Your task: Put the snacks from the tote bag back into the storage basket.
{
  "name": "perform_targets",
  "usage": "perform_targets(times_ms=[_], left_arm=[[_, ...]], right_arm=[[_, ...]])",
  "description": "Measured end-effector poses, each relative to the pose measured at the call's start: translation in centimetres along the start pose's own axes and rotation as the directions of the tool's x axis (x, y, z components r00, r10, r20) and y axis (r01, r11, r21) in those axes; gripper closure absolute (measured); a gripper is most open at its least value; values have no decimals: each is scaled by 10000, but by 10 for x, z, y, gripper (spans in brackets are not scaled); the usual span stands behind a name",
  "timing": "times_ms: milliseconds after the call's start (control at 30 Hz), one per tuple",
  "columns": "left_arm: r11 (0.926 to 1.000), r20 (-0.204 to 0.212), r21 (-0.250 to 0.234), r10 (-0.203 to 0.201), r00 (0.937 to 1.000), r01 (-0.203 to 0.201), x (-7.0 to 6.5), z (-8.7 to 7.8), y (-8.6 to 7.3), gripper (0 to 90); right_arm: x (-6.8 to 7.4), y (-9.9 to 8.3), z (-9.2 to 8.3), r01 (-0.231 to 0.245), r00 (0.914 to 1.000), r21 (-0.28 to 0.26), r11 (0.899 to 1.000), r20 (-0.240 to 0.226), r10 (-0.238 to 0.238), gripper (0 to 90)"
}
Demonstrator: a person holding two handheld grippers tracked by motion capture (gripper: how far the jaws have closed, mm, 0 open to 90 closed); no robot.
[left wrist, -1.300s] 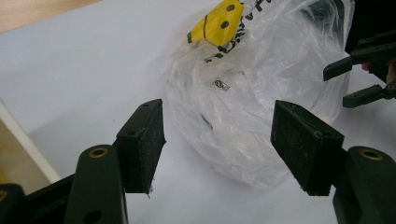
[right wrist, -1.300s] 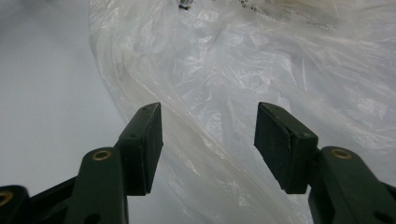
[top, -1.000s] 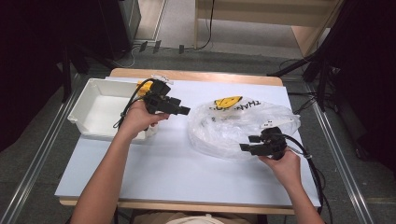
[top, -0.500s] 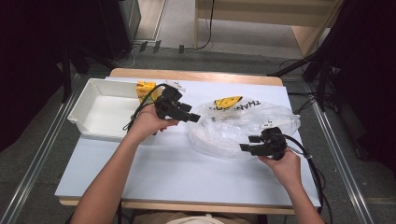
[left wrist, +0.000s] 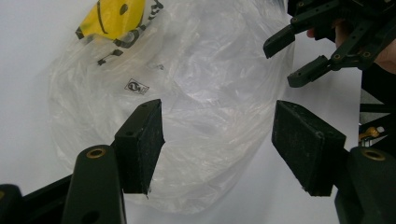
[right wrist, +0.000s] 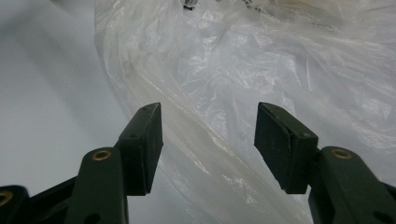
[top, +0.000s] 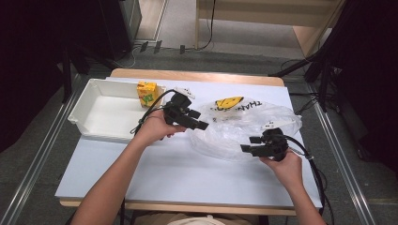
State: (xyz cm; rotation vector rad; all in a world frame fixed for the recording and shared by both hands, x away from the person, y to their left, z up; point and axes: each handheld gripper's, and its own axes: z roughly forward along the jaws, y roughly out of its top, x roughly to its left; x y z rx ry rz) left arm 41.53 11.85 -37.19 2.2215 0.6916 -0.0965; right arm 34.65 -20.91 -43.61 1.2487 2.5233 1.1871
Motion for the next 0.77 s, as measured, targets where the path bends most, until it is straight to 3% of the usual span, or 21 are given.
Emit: perform_targets(times_ms=[167,767], left_arm=[[9999,138,153,78,9999,-80,-2,4,0,347],[9996,22,265,126,9999,-127,0,6,-2,345]], right_arm=[[0,0,-1,-19,10000,-17,10000,-1,19,428],[0,0,0,54,10000,-23,10000,5,-54,428]])
